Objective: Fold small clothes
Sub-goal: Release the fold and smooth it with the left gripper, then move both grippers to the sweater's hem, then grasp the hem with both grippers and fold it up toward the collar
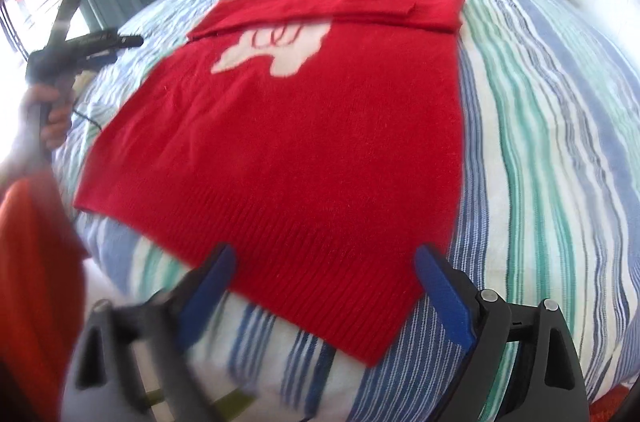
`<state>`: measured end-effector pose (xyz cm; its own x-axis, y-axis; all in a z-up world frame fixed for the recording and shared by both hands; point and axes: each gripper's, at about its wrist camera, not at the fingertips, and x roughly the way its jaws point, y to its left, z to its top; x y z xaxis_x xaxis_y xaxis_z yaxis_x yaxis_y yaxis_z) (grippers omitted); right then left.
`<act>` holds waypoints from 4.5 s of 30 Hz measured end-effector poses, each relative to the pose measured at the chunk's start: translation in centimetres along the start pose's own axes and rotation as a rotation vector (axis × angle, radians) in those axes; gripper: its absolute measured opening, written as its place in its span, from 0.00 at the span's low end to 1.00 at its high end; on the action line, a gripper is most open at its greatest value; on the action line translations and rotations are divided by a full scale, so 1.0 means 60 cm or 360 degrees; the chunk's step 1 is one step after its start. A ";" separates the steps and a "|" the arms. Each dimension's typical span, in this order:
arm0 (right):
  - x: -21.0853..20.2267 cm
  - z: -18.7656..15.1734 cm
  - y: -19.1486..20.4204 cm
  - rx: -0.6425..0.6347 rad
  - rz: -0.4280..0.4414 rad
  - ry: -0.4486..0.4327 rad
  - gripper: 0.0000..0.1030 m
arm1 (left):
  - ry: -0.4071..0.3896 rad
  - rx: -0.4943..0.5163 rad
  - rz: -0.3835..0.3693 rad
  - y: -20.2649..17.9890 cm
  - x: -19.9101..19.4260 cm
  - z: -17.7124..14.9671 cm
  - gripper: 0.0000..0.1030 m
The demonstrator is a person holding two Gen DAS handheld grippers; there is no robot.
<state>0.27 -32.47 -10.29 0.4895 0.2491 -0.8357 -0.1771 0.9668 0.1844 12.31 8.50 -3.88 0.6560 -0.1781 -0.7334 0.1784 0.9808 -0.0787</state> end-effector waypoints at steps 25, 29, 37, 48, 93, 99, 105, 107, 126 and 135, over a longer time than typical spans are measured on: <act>0.031 -0.042 -0.005 0.0032 -0.0147 0.0358 0.94 | 0.0499 0.0433 -0.0074 -0.139 0.026 -0.202 0.94; 0.031 -0.048 0.002 0.0004 -0.0162 0.0378 0.98 | 0.0525 0.0378 -0.0096 -0.128 0.029 -0.204 0.97; 0.036 -0.048 0.003 0.0005 -0.0173 0.0362 0.99 | 0.0514 0.0360 -0.0100 -0.125 0.020 -0.207 0.97; 0.028 -0.056 0.008 -0.0011 -0.0181 0.0340 0.99 | 0.0563 0.0338 -0.0091 -0.125 0.005 -0.209 0.97; -0.066 -0.059 -0.159 0.0892 0.0463 0.0148 0.86 | 0.0660 -0.0208 -0.0536 -0.035 -0.019 -0.194 0.68; -0.017 -0.062 -0.145 0.0856 0.0560 0.0225 0.70 | 0.0748 -0.0183 -0.0598 -0.050 -0.003 -0.205 0.13; -0.007 -0.053 -0.122 0.0741 0.0598 0.0297 0.05 | 0.0722 -0.0289 -0.0641 -0.028 -0.029 -0.204 0.02; -0.023 -0.047 -0.117 0.0711 0.0577 0.0243 0.05 | 0.0663 -0.0348 -0.0686 -0.017 -0.050 -0.193 0.02; 0.037 0.301 -0.154 0.0509 0.0293 -0.0376 0.05 | 0.0214 -0.0497 -0.0563 0.007 0.155 0.162 0.02; 0.185 0.471 -0.234 0.0620 0.0233 -0.0334 0.05 | 0.0329 -0.0654 -0.0477 0.030 0.349 0.246 0.02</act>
<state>32.35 -41.66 -7.54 0.6525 0.3521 -0.6710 0.0569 0.8602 0.5068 37.21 5.36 -9.44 0.4556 -0.4760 -0.7523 0.0073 0.8470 -0.5315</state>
